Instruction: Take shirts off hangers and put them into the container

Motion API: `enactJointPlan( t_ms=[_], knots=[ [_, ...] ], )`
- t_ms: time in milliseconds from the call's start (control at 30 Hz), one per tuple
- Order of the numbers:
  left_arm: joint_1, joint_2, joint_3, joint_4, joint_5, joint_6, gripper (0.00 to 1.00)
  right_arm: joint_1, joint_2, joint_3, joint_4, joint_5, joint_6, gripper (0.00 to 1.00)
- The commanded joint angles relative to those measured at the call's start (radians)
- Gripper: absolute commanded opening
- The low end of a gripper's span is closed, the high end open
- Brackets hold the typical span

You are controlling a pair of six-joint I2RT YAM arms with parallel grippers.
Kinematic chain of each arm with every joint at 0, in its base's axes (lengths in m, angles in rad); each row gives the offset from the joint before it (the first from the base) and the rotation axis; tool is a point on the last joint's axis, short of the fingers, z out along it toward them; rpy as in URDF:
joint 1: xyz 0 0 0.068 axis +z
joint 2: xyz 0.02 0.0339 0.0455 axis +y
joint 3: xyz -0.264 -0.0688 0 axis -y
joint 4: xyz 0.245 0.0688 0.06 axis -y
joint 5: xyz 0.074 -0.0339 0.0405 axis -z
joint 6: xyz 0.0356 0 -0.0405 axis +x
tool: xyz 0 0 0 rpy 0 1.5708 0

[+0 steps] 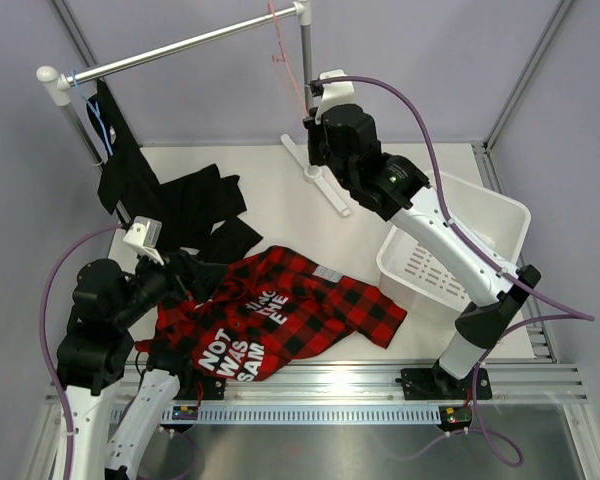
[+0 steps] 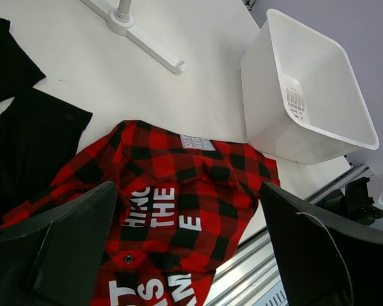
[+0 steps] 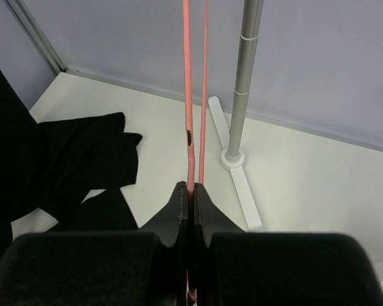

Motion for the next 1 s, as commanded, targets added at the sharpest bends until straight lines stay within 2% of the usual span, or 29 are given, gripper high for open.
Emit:
enactJointPlan(
  t_ms=[0, 67, 100, 167, 200, 233, 300, 333, 367, 500, 600, 633, 700, 800, 967],
  knots=[
    [-0.001, -0.006, 0.015, 0.019, 0.019, 0.011, 0.99, -0.001, 0.003, -0.017, 0.019, -0.017, 0.011, 0.0],
    [-0.001, -0.003, 0.007, 0.021, 0.026, 0.011, 0.99, -0.001, -0.016, -0.037, 0.023, -0.021, 0.021, 0.01],
    [-0.001, 0.0, 0.005, 0.012, 0.026, 0.016, 0.99, -0.001, -0.022, -0.062, 0.023, -0.025, 0.024, 0.2],
    [-0.001, 0.017, 0.002, -0.004, 0.018, 0.022, 0.99, -0.001, -0.049, -0.087, 0.017, -0.017, 0.044, 0.46],
    [-0.001, 0.022, 0.002, -0.013, -0.023, 0.017, 0.99, 0.001, -0.063, -0.12, 0.02, -0.018, 0.047, 0.67],
    [-0.001, 0.025, 0.001, -0.036, -0.051, 0.013, 0.99, 0.001, -0.092, -0.137, 0.019, -0.02, 0.055, 0.75],
    [-0.001, 0.019, -0.007, -0.044, -0.114, 0.0, 0.99, 0.015, -0.128, -0.195, 0.006, -0.012, 0.07, 0.85],
    [-0.001, 0.011, -0.01, -0.041, -0.131, -0.009, 0.99, 0.025, -0.169, -0.223, 0.006, -0.005, 0.073, 0.97],
    [-0.003, -0.003, -0.012, -0.038, -0.164, -0.024, 0.99, 0.038, -0.189, -0.252, 0.008, -0.005, 0.075, 1.0],
    [-0.001, -0.015, -0.013, -0.038, -0.238, -0.073, 0.99, 0.142, -0.269, -0.437, -0.018, -0.008, 0.099, 1.0],
    [-0.001, -0.003, -0.021, -0.036, -0.257, -0.11, 0.99, 0.208, -0.293, -0.58, -0.008, -0.177, 0.179, 0.99],
    [-0.003, 0.006, -0.031, -0.027, -0.243, -0.124, 0.99, 0.235, -0.287, -0.644, 0.018, -0.299, 0.191, 0.99],
    [-0.001, 0.009, -0.045, -0.01, -0.218, -0.132, 0.99, 0.274, -0.266, -0.692, 0.032, -0.377, 0.227, 1.0],
    [-0.001, -0.003, -0.07, 0.008, -0.195, -0.141, 0.99, 0.358, -0.218, -0.777, 0.097, -0.397, 0.262, 0.99],
    [-0.001, -0.014, -0.061, -0.002, -0.186, -0.129, 0.99, 0.473, -0.105, -0.806, 0.118, -0.362, 0.288, 0.99]
  ],
)
